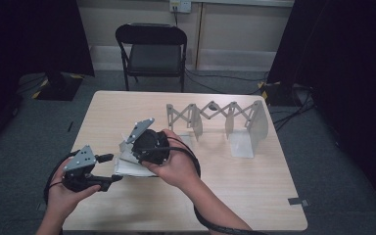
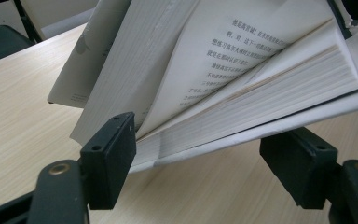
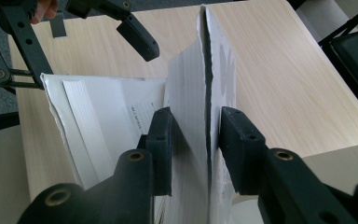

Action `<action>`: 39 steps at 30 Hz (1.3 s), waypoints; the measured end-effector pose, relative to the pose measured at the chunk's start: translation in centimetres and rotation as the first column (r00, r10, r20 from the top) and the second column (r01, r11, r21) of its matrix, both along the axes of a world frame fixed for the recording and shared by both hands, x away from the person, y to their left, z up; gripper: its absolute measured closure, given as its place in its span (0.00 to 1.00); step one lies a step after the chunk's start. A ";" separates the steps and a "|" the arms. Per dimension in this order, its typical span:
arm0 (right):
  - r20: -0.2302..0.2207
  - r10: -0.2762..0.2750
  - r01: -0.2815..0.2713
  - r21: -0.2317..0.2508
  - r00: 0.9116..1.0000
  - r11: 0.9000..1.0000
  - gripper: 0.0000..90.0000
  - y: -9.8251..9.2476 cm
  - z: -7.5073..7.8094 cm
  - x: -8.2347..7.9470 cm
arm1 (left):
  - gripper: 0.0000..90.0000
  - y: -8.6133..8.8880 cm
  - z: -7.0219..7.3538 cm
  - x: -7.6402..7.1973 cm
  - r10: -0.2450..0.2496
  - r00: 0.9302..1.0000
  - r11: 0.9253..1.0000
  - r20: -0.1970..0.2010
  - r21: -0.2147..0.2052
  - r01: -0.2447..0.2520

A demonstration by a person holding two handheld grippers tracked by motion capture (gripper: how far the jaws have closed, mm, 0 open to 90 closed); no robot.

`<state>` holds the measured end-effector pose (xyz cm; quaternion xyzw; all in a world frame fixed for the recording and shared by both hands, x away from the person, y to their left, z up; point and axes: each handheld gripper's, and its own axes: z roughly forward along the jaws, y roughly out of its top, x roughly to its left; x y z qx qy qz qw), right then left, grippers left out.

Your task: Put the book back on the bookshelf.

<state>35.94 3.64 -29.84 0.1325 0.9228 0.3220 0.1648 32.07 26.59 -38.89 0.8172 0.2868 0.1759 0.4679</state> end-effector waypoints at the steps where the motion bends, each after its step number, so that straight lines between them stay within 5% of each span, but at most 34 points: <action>1: 0.000 0.003 -0.003 -0.002 1.000 1.000 0.73 0.1 0.0 0.1 | 0.31 0.1 0.0 0.0 0.003 1.000 1.000 0.002 0.003 -0.003; 23: -0.017 0.060 -0.058 0.074 0.998 0.996 0.71 1.6 -0.8 1.6 | 0.32 1.2 -0.1 0.1 0.062 0.998 0.998 0.029 0.012 -0.062; 39: -0.115 0.061 -0.050 0.097 0.992 0.994 0.73 -0.7 0.7 1.2 | 0.33 -0.2 1.3 -0.9 0.016 0.997 0.999 0.076 0.028 -0.018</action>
